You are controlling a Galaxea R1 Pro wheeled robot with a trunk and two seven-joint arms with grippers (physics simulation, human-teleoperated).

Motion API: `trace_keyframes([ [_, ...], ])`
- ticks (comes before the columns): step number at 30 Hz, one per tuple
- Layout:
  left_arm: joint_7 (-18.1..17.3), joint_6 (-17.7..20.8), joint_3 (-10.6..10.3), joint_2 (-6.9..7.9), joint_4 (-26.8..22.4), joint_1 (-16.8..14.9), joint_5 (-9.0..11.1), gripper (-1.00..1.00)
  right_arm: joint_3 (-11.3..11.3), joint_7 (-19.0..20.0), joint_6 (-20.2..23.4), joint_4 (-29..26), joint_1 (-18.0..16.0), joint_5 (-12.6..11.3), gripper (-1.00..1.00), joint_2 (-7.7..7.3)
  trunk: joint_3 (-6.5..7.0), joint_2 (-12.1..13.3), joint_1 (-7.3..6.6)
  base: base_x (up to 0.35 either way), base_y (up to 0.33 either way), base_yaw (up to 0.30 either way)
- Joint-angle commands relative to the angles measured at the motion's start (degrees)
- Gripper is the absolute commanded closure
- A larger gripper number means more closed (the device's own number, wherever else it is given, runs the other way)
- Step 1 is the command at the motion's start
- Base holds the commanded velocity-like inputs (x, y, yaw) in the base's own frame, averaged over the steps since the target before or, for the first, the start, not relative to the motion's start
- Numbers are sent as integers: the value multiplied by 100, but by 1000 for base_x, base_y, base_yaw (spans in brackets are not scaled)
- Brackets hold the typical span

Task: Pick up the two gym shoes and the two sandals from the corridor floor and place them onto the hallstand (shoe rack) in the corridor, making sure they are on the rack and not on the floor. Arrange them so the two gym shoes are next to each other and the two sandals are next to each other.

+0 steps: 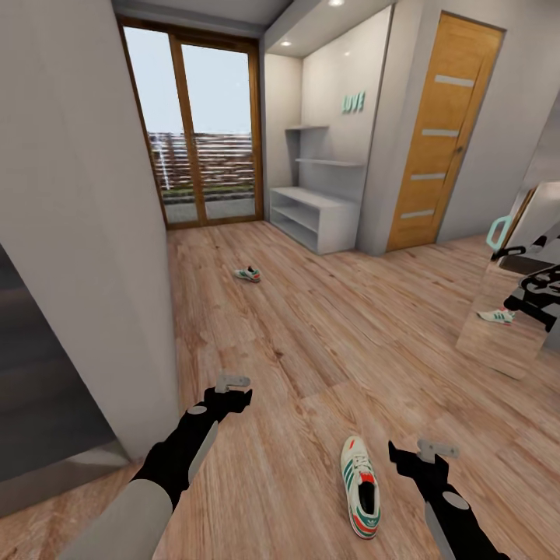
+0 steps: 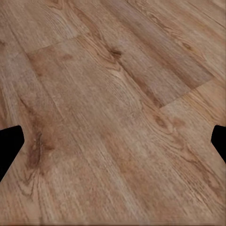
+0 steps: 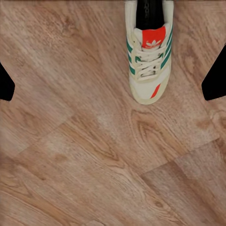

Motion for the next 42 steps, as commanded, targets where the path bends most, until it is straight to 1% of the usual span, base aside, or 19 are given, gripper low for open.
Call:
trace_keyframes([
  [1,-3,32,-3,1,-10,-2,6,-100,-2,-1,19,-8,-2,-2,-100,0,-33,-44,21,0,0,0],
  [8,-7,-11,-2,1,-42,-2,6,-100,-5,-1,17,-7,-2,-2,-100,0,-223,-325,175,0,0,0],
  [11,-8,-194,-1,-10,-264,-3,12,-100,-3,-1,17,-3,-2,-2,-100,0,-304,-445,241,0,0,0],
  [16,-8,-285,-3,-96,-559,-3,14,-100,-1,-1,14,8,-2,13,-100,0,-441,-646,351,0,0,0],
  [22,-10,-292,-3,-104,-654,-3,14,-100,5,-1,6,4,-2,45,-100,13,-620,-655,367,0,0,0],
  [30,-14,-300,-3,-105,-684,-3,13,-100,15,-1,-250,5,-2,56,-100,22,-808,-665,387,0,0,5],
  [37,-10,-301,-4,-105,-686,-3,12,-100,8,-1,-293,5,-2,48,-100,15,-825,-665,387,0,0,157],
  [42,-10,-300,-11,-105,-690,-3,10,-100,11,-1,-301,12,-2,44,-100,14,-829,-665,387,0,0,55],
])
